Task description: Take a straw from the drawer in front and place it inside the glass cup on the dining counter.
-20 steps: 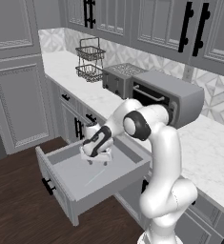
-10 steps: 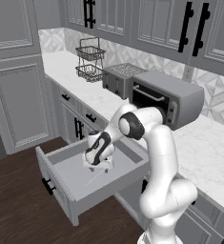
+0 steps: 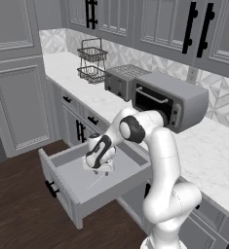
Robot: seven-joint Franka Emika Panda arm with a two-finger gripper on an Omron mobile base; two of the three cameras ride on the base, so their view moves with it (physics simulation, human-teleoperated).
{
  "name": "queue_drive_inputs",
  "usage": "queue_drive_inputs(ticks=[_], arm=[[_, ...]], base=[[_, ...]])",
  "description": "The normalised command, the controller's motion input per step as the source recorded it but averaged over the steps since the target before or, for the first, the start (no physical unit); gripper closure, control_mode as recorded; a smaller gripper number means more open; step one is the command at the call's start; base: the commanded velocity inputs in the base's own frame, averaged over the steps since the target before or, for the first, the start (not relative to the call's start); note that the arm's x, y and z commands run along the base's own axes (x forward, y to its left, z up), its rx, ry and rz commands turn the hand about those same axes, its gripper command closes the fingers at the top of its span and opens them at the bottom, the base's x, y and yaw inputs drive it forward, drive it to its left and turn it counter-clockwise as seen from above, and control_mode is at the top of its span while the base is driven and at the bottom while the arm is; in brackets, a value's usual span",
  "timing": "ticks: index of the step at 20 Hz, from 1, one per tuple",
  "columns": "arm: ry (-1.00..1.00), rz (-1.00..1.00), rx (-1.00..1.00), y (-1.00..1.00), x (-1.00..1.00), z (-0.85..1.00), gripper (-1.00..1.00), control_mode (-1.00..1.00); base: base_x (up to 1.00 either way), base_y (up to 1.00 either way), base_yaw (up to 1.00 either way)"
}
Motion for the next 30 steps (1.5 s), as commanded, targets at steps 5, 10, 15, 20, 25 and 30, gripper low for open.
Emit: queue_drive_inputs(ticks=[5, 10, 15, 20, 25, 30], arm=[[0.00, 0.00, 0.00, 0.00, -0.41, -0.29, -1.00, -1.00], [-0.02, 0.00, 0.00, -0.04, -0.33, -0.38, -1.00, -1.00], [0.00, 0.00, 0.00, -0.01, -0.02, -0.67, 1.00, -1.00], [0.00, 0.00, 0.00, -0.06, 0.00, -0.73, 1.00, -1.00], [0.00, 0.00, 0.00, -0.01, 0.00, -0.51, 1.00, -1.00], [-0.10, 0.00, 0.00, 0.05, 0.00, 0.18, 1.00, -1.00]], base=[[0.00, 0.00, 0.00], [0.00, 0.00, 0.00], [0.00, 0.00, 0.00], [0.00, 0.00, 0.00], [0.00, 0.00, 0.00], [0.00, 0.00, 0.00]])
